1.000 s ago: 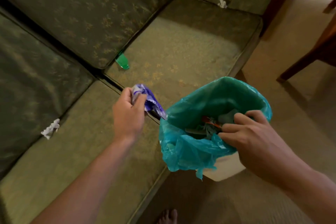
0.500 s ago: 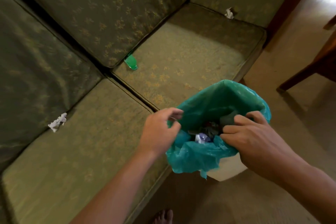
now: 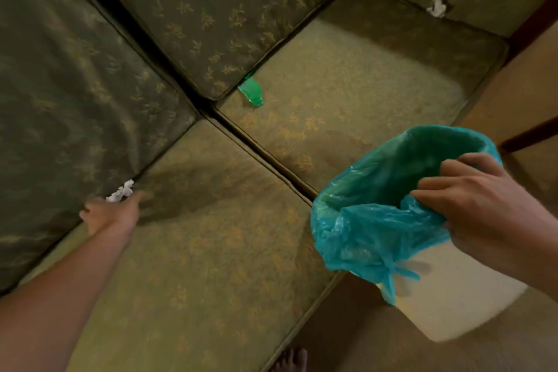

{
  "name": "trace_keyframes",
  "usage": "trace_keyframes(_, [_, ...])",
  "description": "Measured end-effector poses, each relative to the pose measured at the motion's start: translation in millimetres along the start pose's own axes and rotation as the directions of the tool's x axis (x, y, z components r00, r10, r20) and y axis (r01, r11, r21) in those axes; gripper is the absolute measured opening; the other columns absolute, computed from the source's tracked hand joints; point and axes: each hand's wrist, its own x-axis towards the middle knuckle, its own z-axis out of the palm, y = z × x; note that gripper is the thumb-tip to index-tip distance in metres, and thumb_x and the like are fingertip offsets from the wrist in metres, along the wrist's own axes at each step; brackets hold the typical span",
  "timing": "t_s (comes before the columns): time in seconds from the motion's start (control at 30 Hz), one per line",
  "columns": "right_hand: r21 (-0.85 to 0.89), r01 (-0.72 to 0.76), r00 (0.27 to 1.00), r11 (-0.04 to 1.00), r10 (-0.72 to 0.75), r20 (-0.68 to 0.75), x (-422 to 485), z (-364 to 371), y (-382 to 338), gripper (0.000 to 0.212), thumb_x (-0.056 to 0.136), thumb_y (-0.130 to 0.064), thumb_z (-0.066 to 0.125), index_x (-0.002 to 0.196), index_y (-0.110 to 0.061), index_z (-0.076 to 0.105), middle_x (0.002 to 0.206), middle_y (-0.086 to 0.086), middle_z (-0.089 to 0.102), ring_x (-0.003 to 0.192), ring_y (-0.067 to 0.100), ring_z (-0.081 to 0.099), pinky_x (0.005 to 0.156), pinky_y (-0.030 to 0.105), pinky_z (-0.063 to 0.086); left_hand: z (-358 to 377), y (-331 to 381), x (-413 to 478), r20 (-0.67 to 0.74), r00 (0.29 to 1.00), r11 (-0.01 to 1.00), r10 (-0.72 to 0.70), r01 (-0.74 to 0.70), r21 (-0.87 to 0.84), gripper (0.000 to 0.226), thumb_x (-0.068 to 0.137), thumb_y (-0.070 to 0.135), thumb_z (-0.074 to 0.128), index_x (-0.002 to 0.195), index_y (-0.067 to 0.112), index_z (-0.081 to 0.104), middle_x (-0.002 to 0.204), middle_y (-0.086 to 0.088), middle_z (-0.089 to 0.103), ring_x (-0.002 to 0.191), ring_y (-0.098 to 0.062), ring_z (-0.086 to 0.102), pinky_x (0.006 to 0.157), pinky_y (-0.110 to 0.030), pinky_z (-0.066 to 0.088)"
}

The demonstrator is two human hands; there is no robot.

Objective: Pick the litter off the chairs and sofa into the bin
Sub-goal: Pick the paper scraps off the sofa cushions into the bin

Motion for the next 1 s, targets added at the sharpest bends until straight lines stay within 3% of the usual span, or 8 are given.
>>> trace_keyframes(0.17, [0.027,0.019,1.000,0.999,-0.019,0.007,9.4,1.1,1.0,0.045,0.046,-0.007,0.074,0.081,-0.034,0.071,0.074,-0.022,0.060,0.071,0.017,0.056,0.079,0.036,0.032,12.2,8.5,33.5,0.114,0.993,0.997,-0.026,0.034,-0.071,0.061,0.058,0.071,0.073,0.064,0.011,0.063,0.072,-0.010,0.070,0.068,-0.027,0.070,0.078,-0.046,0.060])
trace_keyframes(0.3, [0.040,0.021,0.999,0.999,-0.022,0.024,19.5,-2.0,0.7,0.042,0.046,-0.009,0.075,0.078,-0.034,0.069,0.073,-0.023,0.059,0.071,0.015,0.055,0.078,0.035,0.033,27.7,-17.3,91.1,0.100,0.995,0.995,0.008,-0.017,0.095,0.085,0.057,0.085,0.047,0.074,0.006,0.074,0.078,-0.014,0.075,0.076,-0.030,0.073,0.078,-0.045,0.059])
trace_keyframes(0.47, [0.068,0.016,1.000,0.998,-0.018,0.025,20.0,-0.9,-4.6,0.044,0.048,-0.006,0.080,0.078,-0.035,0.070,0.074,-0.023,0.061,0.071,0.015,0.056,0.080,0.036,0.034,8.4,-8.5,69.9,0.246,0.963,0.992,0.110,-0.120,0.025,0.057,0.083,0.058,0.059,0.093,0.004,0.072,0.094,-0.022,0.072,0.093,-0.039,0.068,0.091,-0.051,0.053])
trace_keyframes(0.57, [0.081,-0.009,1.000,0.997,0.007,0.027,17.8,0.2,-5.5,0.045,0.049,-0.005,0.082,0.081,-0.034,0.071,0.075,-0.022,0.062,0.071,0.016,0.056,0.079,0.039,0.038,-9.2,24.9,8.7,0.239,0.941,0.969,0.238,-0.214,-0.120,0.038,0.081,0.051,0.065,0.085,0.014,0.072,0.077,-0.014,0.073,0.066,-0.018,0.071,0.069,-0.025,0.058])
trace_keyframes(0.63, [0.085,-0.023,0.999,0.996,0.020,0.026,15.2,0.6,-7.4,0.045,0.052,-0.007,0.083,0.085,-0.035,0.072,0.078,-0.023,0.063,0.072,0.015,0.055,0.081,0.040,0.041,-15.1,56.8,-54.3,0.330,0.845,0.905,0.420,-0.366,-0.217,0.023,0.084,0.038,0.069,0.082,0.016,0.070,0.069,-0.006,0.071,0.046,-0.007,0.061,0.048,-0.016,0.049])
trace_keyframes(0.77, [0.096,-0.033,0.999,0.995,0.032,0.006,8.4,2.3,-8.6,0.044,0.055,-0.011,0.082,0.090,-0.035,0.073,0.082,-0.022,0.066,0.074,0.014,0.056,0.085,0.043,0.039,-24.1,107.7,-181.2,0.512,0.520,0.729,0.684,-0.510,-0.456,0.024,0.078,0.039,0.075,0.078,0.017,0.066,0.053,0.005,0.061,0.044,-0.005,0.047,0.042,-0.019,0.035])
trace_keyframes(0.9, [0.097,-0.065,0.998,0.993,0.064,0.015,2.7,2.6,-4.4,0.033,0.060,-0.013,0.063,0.082,-0.036,0.069,0.074,-0.023,0.060,0.072,0.014,0.053,0.083,0.038,0.031,-23.2,137.4,-283.3,0.496,0.154,0.473,0.854,-0.624,-0.622,0.020,0.082,0.040,0.074,0.085,0.021,0.069,0.075,0.006,0.066,0.058,-0.002,0.055,0.051,-0.016,0.042])
trace_keyframes(1.0, [0.115,-0.077,0.997,0.990,0.078,0.004,-1.1,6.0,-1.9,0.029,0.062,-0.018,0.058,0.080,-0.038,0.067,0.075,-0.024,0.062,0.072,0.016,0.052,0.078,0.039,0.032,-14.3,150.2,-306.0,0.475,-0.085,0.287,0.876,-0.701,-0.653,0.033,0.083,0.053,0.070,0.104,0.028,0.075,0.105,0.014,0.071,0.092,-0.001,0.064,0.074,-0.018,0.051])
